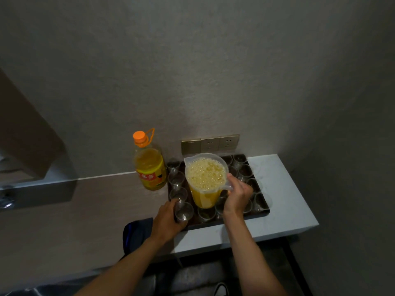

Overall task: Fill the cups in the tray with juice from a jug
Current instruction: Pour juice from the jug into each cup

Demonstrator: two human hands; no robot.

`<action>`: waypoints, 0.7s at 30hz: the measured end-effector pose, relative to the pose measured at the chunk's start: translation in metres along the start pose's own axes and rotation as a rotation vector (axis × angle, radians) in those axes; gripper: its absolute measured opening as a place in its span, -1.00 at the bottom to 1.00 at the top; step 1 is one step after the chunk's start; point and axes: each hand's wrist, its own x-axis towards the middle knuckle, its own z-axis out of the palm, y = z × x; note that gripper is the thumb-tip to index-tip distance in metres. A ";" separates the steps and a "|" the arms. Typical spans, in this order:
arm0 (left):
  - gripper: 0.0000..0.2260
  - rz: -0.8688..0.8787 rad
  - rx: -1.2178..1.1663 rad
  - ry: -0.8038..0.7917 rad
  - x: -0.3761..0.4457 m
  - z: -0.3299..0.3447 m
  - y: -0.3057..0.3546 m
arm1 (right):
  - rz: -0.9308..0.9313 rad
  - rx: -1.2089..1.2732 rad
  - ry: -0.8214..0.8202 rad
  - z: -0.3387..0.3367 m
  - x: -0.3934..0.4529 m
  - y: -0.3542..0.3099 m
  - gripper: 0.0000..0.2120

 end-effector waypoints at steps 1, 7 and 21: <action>-0.51 0.000 -0.008 -0.003 -0.001 0.000 0.000 | -0.003 0.002 0.004 0.000 -0.001 -0.002 -0.66; -0.52 -0.035 -0.024 -0.011 -0.006 -0.004 -0.007 | 0.009 0.023 0.018 0.002 -0.004 -0.009 -0.67; -0.46 -0.056 -0.416 0.192 0.007 -0.071 0.033 | 0.021 -0.026 0.025 0.023 -0.010 -0.028 -0.81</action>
